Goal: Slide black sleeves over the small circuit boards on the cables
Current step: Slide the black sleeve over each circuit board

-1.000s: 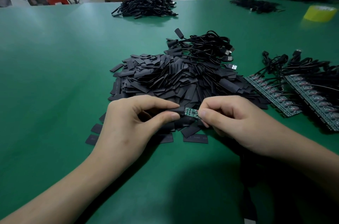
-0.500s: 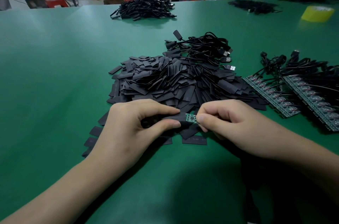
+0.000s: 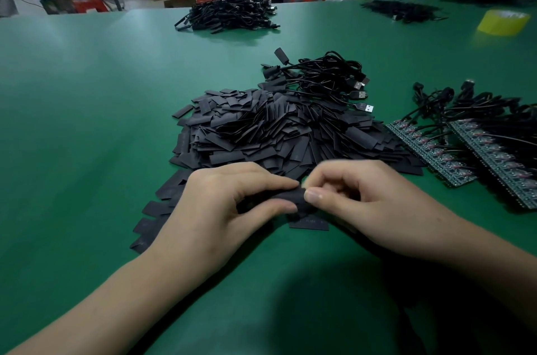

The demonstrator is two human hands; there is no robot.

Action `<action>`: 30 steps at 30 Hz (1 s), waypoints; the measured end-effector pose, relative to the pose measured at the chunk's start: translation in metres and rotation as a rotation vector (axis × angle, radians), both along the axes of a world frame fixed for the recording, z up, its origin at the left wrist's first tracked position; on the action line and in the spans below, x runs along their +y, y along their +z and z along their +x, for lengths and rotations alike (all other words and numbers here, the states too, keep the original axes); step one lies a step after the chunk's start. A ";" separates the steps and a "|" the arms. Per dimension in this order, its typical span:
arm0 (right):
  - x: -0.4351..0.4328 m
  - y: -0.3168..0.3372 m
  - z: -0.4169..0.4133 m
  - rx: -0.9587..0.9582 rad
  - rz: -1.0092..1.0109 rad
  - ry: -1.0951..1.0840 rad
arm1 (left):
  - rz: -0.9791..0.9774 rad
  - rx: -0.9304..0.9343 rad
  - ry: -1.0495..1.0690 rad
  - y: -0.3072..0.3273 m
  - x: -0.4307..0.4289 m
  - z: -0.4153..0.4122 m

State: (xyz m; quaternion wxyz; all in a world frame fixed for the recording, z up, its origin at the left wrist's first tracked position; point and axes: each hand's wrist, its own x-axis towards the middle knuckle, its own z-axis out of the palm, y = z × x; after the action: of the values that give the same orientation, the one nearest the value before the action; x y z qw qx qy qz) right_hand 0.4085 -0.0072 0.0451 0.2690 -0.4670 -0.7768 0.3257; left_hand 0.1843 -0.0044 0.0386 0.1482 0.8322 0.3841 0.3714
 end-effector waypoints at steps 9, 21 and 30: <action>-0.004 0.006 0.002 0.077 0.320 -0.055 | -0.148 -0.232 0.042 -0.003 0.004 -0.002; -0.007 0.002 -0.002 0.083 0.408 -0.058 | -0.157 -0.237 -0.001 -0.004 0.002 0.001; -0.005 0.005 -0.002 0.365 -0.041 -0.063 | 0.005 -0.239 0.121 0.002 -0.002 0.003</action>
State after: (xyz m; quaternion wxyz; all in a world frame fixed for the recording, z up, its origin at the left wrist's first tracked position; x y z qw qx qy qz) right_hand 0.4060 -0.0127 0.0502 0.4059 -0.4296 -0.6934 0.4122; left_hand 0.1871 -0.0059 0.0407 0.1683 0.7577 0.4122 0.4771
